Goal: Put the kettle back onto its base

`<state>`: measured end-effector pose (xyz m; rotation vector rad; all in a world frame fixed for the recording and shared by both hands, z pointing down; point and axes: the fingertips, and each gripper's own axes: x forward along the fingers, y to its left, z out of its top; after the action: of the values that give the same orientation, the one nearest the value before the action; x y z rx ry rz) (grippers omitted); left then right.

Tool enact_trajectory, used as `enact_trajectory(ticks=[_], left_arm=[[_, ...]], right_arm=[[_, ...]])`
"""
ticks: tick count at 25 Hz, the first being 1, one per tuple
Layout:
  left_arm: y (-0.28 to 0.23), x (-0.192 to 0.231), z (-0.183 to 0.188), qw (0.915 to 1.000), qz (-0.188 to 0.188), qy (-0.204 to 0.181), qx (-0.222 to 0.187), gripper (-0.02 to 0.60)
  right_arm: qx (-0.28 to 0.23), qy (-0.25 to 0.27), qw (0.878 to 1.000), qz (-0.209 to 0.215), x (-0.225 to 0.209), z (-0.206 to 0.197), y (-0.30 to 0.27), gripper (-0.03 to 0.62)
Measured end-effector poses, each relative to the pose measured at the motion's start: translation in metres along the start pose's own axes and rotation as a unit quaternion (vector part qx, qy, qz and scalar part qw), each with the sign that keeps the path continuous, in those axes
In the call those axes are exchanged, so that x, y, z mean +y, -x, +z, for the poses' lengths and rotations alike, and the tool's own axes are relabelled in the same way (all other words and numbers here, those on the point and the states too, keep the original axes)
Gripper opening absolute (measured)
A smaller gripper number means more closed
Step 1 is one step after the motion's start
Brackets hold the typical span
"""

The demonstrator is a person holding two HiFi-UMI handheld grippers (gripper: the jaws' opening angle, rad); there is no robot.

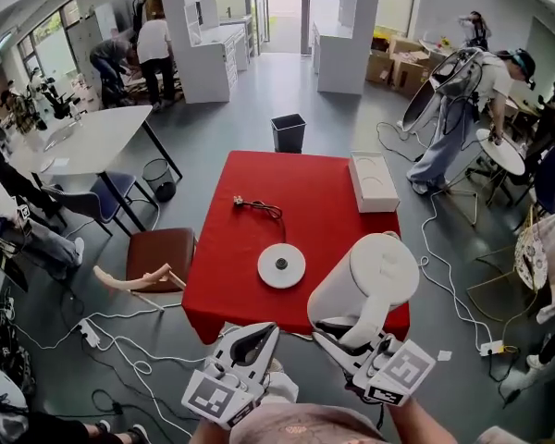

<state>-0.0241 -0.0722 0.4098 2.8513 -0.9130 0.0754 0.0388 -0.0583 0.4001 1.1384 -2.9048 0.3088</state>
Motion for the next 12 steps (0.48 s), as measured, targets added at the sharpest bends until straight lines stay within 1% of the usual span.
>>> enact_trajectory(ticks=[1,5,9,12], left_arm=[[-0.002,0.008,0.000,1.0000,-0.003,0.003,0.005,-0.014],[-0.015,0.040,0.005,0.9998,-0.021,0.001,0.004,-0.014],[-0.030,0.056,0.008,0.9990,-0.042,0.003,0.017,-0.014],[-0.043,0.064,0.013,0.9988,-0.048,-0.003,0.013,-0.014]], right_arm=[[-0.002,-0.001,1.000,-0.001,-0.003,0.002,-0.007,0.067],[-0.006,-0.003,1.000,-0.010,-0.019,0.010,-0.036,0.067],[-0.015,-0.008,1.000,-0.026,-0.033,0.016,-0.049,0.067],[-0.014,-0.006,0.999,-0.033,-0.046,0.019,-0.052,0.067]])
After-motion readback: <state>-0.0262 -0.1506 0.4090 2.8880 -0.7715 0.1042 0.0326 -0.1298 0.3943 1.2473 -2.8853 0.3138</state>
